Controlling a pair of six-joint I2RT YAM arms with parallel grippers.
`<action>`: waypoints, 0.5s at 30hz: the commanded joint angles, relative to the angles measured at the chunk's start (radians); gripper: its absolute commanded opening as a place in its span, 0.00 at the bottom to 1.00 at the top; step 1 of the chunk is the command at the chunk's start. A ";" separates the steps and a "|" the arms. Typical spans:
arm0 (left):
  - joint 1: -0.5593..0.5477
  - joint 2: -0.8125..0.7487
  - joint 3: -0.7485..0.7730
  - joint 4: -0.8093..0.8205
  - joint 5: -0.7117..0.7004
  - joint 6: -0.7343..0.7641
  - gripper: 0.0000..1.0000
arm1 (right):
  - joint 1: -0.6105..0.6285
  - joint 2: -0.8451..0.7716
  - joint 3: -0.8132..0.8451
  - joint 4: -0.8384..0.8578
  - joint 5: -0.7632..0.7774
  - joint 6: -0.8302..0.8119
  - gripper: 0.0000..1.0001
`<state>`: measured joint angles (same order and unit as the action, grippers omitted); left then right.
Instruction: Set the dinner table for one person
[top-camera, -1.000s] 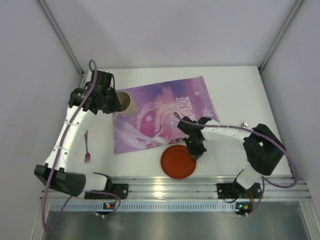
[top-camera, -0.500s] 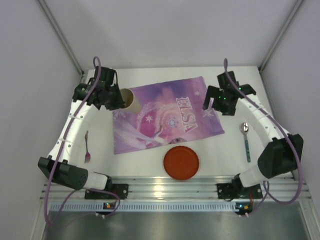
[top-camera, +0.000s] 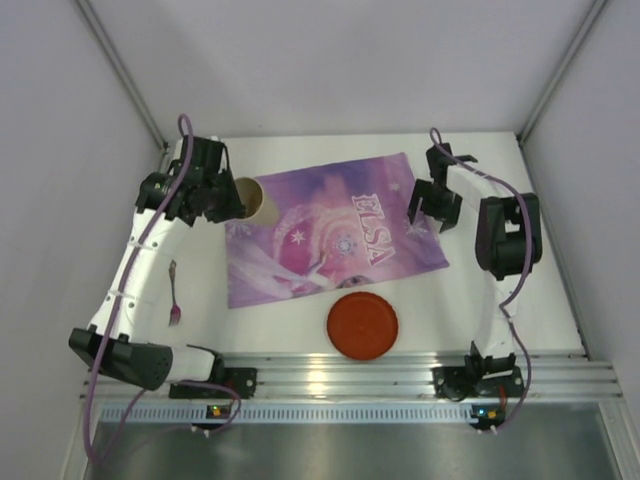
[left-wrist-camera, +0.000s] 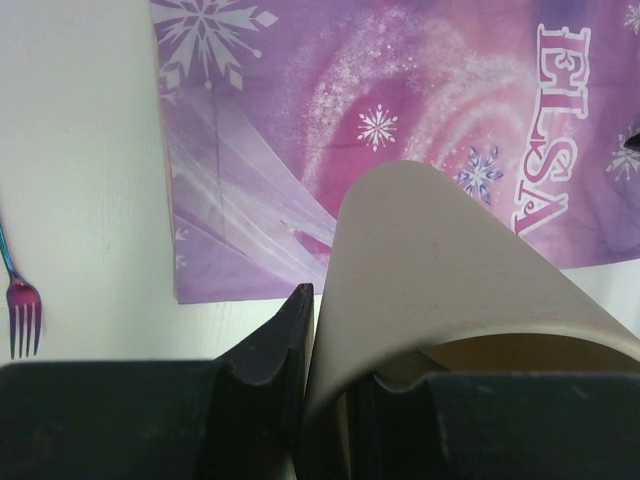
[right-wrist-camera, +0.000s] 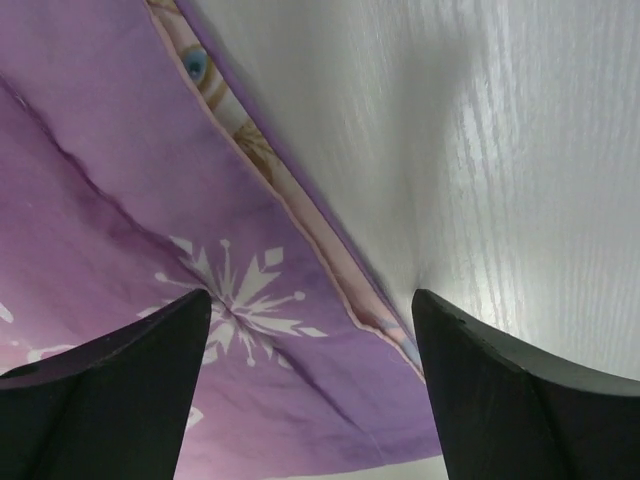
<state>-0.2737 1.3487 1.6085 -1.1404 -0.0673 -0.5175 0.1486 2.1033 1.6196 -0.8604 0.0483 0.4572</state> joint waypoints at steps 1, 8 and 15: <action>-0.002 -0.054 0.028 -0.042 -0.032 0.002 0.00 | -0.006 0.032 0.048 0.003 0.061 -0.017 0.81; -0.002 -0.071 0.008 -0.061 -0.057 0.007 0.00 | -0.001 0.046 -0.070 0.067 0.016 -0.012 0.27; -0.002 -0.039 0.014 -0.036 -0.049 0.016 0.00 | -0.015 -0.083 -0.248 0.098 0.059 0.008 0.00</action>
<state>-0.2737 1.3003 1.6085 -1.1893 -0.1165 -0.5163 0.1406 2.0304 1.4738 -0.7223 0.0834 0.4503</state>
